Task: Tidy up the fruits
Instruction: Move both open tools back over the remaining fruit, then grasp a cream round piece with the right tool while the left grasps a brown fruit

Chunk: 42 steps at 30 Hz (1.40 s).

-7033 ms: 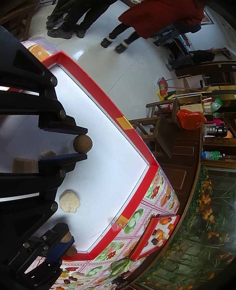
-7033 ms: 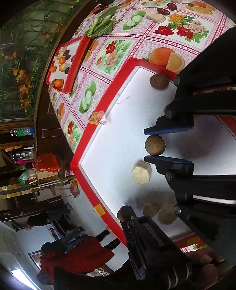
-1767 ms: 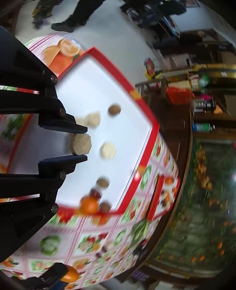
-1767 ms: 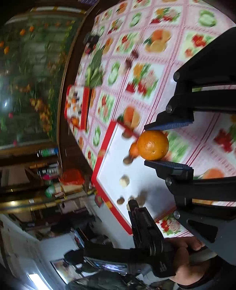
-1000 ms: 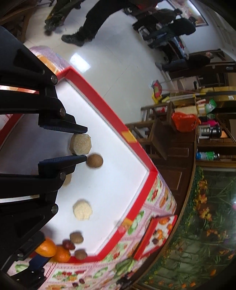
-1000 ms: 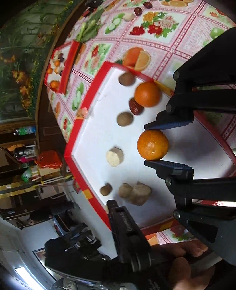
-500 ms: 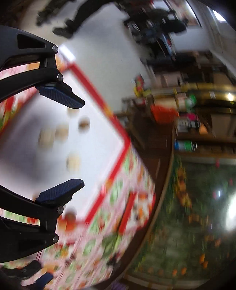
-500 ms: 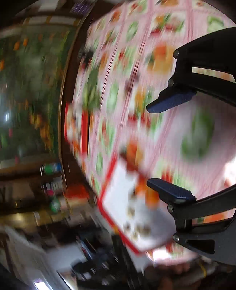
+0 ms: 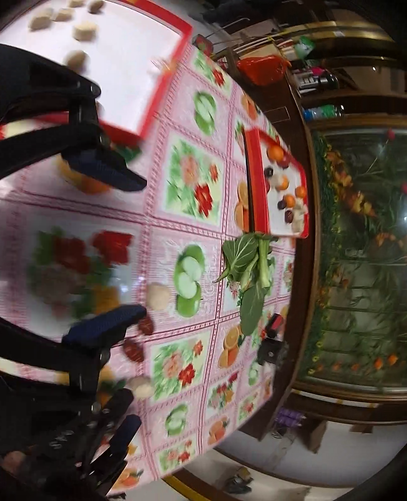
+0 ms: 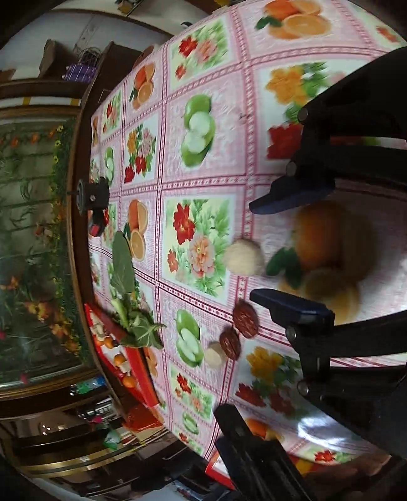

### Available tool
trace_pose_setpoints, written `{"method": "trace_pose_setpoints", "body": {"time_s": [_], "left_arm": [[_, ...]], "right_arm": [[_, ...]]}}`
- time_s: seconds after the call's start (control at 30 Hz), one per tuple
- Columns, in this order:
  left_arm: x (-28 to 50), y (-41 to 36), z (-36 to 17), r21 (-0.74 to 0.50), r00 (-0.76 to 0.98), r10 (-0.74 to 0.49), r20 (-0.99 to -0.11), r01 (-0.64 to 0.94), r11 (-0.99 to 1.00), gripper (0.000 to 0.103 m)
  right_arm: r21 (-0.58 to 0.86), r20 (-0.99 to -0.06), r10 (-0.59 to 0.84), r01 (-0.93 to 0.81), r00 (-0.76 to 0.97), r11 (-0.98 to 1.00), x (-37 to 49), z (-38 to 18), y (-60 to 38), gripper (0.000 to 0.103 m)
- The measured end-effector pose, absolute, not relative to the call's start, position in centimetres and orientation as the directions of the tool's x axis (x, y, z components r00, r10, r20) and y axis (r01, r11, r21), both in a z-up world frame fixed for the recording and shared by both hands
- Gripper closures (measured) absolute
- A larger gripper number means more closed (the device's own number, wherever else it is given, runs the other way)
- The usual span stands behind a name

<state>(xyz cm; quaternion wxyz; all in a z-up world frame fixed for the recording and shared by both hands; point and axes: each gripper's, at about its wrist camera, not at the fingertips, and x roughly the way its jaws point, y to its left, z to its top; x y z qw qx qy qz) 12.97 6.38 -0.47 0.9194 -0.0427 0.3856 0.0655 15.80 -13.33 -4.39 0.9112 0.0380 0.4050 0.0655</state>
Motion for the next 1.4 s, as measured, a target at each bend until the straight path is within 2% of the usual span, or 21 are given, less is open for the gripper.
{"method": "trace_pose_setpoints", "body": {"time_s": [0.03,0.2,0.33,0.37,0.43,0.47,0.53,0.6,0.8,1.4], "left_arm": [[14.0,6.3,-0.9,-0.029,0.678,0.087,-0.73,-0.157,0.987,0.04],[16.8,5.4,-1.8,-0.057,0.653,0.045,-0.756,-0.135,0.989,0.04],[18.0,3.9,-3.1,-0.015,0.626,0.064,-0.778,-0.121,0.992,0.042],[18.3,3.7,-3.9,-0.007,0.601,0.071,-0.796,-0.125,0.992,0.046],[17.9,3.2,-3.7,0.042,0.625,0.112,-0.772,-0.125,0.991,0.053],[17.7,2.9,-3.5,0.041,0.628,0.099,-0.772,-0.107,0.993,0.065],[17.3,2.4,-3.0,0.049,0.632,0.082,-0.771,-0.069,0.996,0.076],[16.8,2.2,-2.8,0.064,0.639,0.093,-0.764,-0.069,0.996,0.077],[14.8,2.6,-2.5,0.027,0.632,0.054,-0.773,-0.052,0.998,0.077],[3.2,3.0,-0.5,-0.078,0.664,-0.031,-0.747,-0.041,0.996,0.077]], "right_arm": [[0.118,-0.736,0.149,-0.091,0.66,0.989,16.3,-4.6,-13.2,0.053],[0.14,-0.74,0.172,-0.101,0.65,0.985,17.4,-4.8,-13.2,0.053],[0.164,-0.748,0.19,-0.1,0.636,0.981,17.8,-5.1,-13.5,0.053],[0.162,-0.748,0.19,-0.102,0.636,0.981,17.9,-5.1,-13.5,0.053],[0.147,-0.753,0.18,-0.106,0.632,0.983,18.0,-5.1,-13.2,0.054],[0.133,-0.757,0.171,-0.107,0.631,0.985,18.1,-5.2,-13.1,0.055],[0.086,-0.766,0.138,-0.112,0.628,0.99,18.4,-5.2,-12.5,0.06],[0.067,-0.768,0.116,-0.102,0.629,0.993,18.4,-5.3,-12.6,0.075],[0.058,-0.769,0.112,-0.107,0.63,0.993,16.7,-5.2,-13.5,0.075],[0.069,-0.728,0.099,-0.071,0.679,0.995,1.4,-1.8,-14.6,0.075]]}}
